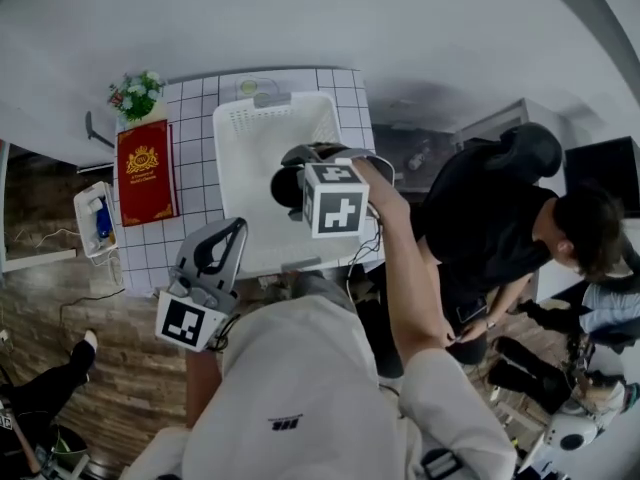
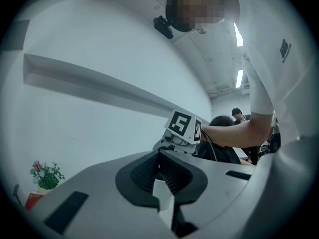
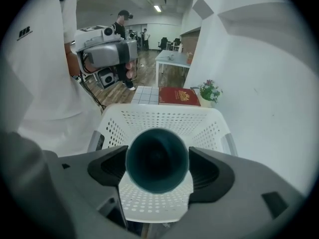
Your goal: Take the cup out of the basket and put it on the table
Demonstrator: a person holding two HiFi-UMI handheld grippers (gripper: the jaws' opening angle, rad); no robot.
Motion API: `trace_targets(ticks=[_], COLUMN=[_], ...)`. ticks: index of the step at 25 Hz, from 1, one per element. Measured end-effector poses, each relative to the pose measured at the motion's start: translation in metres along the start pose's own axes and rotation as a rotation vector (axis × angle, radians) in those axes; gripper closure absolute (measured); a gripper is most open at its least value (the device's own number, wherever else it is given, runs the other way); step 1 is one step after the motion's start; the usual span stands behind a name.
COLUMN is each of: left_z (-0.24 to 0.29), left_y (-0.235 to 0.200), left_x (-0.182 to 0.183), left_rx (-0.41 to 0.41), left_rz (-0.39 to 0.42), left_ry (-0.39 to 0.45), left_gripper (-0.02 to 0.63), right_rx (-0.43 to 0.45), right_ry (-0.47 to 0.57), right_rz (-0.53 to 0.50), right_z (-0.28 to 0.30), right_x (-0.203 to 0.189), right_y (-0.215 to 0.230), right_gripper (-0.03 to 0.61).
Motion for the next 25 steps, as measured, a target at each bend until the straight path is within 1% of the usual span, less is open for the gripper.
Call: trace_targets(ticks=[10, 25], left_z=[0.011, 0.031], left_y=[0.014, 0.034], left_x=[0.002, 0.006], left_rx=[-0.069, -0.149], left_rz=[0.016, 0.051], left_ry=[0.005, -0.004], left_gripper=[0.603, 0.603], right_rx=[-0.053, -0.192], right_ry=[0.042, 0.068], right_rz=[0.046, 0.107], right_z=[-0.044, -0.118], right_x=[-0.014, -0.043], right_y=[-0.013, -0.032], right_gripper=[0.193, 0.193])
Point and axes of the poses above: the fingertips, and each gripper's own axes: z forward along the fingers, y to its right, x out of its top, the point moved 5 cm from there along -z, backward along the fingers, and after that the axes turned 8 degrees about -y, right-handed, at the moved point
